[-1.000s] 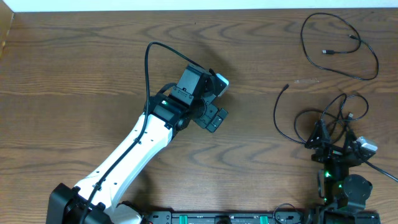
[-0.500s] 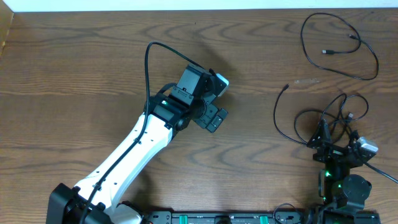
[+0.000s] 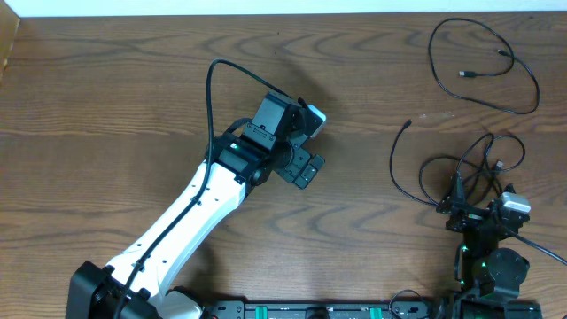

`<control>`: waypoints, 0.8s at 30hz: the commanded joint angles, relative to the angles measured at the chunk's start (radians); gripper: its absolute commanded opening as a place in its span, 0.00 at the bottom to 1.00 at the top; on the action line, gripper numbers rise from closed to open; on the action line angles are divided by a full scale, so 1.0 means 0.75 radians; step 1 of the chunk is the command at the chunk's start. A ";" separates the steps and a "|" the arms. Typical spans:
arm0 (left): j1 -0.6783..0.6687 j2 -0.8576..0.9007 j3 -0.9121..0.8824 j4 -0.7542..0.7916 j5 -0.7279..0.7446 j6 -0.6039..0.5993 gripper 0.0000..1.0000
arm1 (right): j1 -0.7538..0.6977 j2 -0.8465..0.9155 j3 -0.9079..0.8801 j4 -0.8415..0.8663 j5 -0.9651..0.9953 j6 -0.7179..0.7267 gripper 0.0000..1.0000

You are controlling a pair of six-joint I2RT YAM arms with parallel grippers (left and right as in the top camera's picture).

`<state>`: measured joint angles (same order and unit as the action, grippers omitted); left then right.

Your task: Untangle cables

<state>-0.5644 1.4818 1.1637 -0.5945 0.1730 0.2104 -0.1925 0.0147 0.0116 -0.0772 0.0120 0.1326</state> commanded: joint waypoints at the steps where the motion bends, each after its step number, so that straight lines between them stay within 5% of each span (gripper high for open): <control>1: 0.004 0.004 0.016 0.000 -0.012 0.003 0.98 | -0.002 -0.014 -0.009 0.001 0.006 -0.023 0.99; 24: 0.004 0.004 0.016 0.001 -0.013 0.003 0.99 | 0.259 -0.014 -0.009 -0.001 -0.005 -0.019 0.99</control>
<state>-0.5644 1.4818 1.1637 -0.5945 0.1730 0.2104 -0.0051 0.0147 0.0116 -0.0776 0.0071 0.1280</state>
